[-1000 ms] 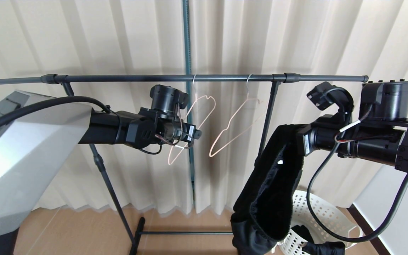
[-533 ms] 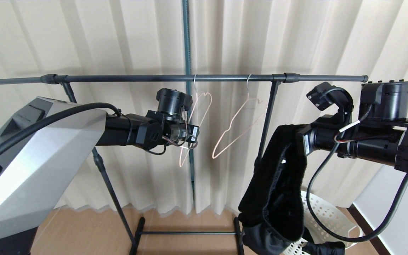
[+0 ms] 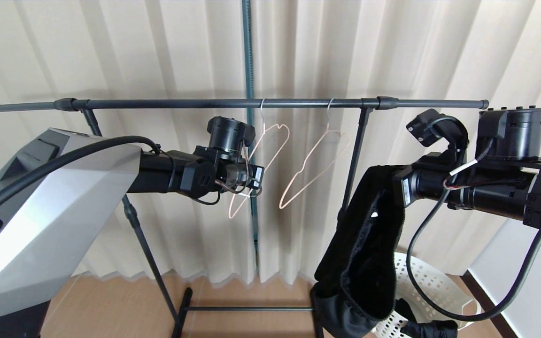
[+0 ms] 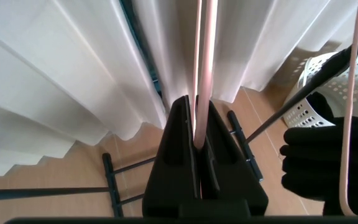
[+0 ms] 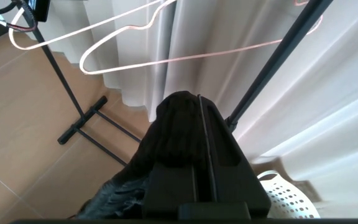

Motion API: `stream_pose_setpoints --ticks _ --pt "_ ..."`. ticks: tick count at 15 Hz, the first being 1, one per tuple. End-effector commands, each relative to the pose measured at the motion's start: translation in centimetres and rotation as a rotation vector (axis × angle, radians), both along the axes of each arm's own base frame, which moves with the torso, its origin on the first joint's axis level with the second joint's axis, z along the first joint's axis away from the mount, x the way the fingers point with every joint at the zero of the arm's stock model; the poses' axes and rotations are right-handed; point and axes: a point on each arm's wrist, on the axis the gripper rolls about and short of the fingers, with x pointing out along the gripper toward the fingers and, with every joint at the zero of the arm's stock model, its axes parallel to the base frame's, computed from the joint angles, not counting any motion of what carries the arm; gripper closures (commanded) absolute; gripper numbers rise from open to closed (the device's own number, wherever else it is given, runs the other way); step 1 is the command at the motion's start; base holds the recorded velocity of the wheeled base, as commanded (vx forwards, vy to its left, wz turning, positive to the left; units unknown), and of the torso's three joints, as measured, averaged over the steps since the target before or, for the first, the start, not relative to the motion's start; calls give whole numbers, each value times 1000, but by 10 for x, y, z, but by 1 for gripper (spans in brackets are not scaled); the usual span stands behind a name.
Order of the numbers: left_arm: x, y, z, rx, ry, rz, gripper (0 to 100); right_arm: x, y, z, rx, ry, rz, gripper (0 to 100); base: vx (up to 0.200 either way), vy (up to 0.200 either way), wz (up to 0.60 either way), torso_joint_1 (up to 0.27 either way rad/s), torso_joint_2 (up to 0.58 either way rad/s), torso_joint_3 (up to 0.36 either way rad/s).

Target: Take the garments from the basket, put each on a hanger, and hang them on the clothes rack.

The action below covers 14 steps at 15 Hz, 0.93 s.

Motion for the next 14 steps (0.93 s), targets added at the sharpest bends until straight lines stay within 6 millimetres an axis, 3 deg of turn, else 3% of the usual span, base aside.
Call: stream_pose_setpoints --ticks 1,11,14 --pt "-2 1 7 -9 -14 0 100 0 0 1 1 -2 1 100 0 0 0 0 0 0" --pt "-11 4 27 -42 -42 5 100 -1 0 1 1 -4 2 100 0 0 0 0 0 0" --pt "-23 10 32 -36 -31 5 100 -2 0 1 1 -4 2 100 0 0 0 0 0 0"
